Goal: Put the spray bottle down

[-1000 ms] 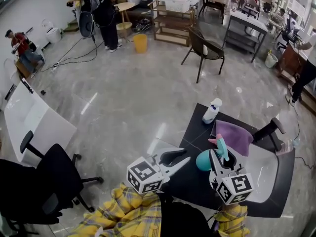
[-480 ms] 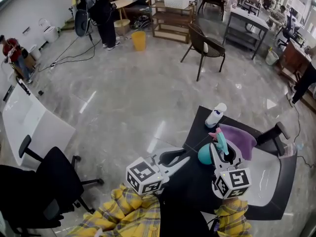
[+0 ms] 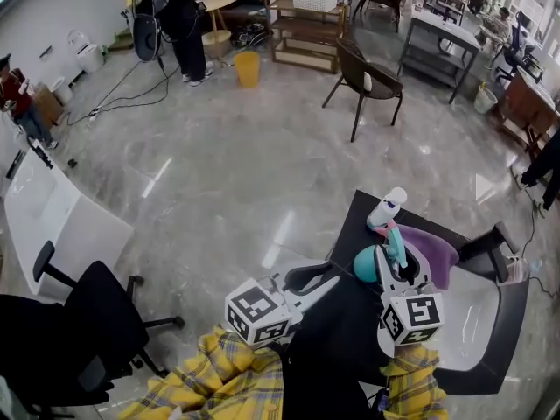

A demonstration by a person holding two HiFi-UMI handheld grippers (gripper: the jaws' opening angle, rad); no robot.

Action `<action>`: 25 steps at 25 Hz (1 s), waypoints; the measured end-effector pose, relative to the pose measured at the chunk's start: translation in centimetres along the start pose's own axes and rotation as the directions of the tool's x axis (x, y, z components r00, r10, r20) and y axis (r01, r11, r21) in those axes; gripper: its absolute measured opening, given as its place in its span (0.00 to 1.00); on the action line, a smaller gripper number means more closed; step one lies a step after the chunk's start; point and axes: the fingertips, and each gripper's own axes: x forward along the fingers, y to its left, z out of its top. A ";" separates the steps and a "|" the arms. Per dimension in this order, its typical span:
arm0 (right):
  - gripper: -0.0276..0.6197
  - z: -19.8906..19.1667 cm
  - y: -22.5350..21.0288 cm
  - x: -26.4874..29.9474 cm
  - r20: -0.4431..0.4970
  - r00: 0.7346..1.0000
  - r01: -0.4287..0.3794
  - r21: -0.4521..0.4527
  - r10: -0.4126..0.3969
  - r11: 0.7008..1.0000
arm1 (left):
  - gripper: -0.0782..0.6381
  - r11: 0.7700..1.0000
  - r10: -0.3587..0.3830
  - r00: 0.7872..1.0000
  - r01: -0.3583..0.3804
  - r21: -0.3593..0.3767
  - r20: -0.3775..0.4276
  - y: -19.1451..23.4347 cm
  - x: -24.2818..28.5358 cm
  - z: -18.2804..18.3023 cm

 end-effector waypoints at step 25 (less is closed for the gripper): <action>0.37 -0.9 -0.2 0.7 0.072 0.997 -0.027 0.029 0.025 0.999 | 0.22 1.000 -0.006 0.999 0.006 -0.023 0.039 -0.3 -0.3 0.3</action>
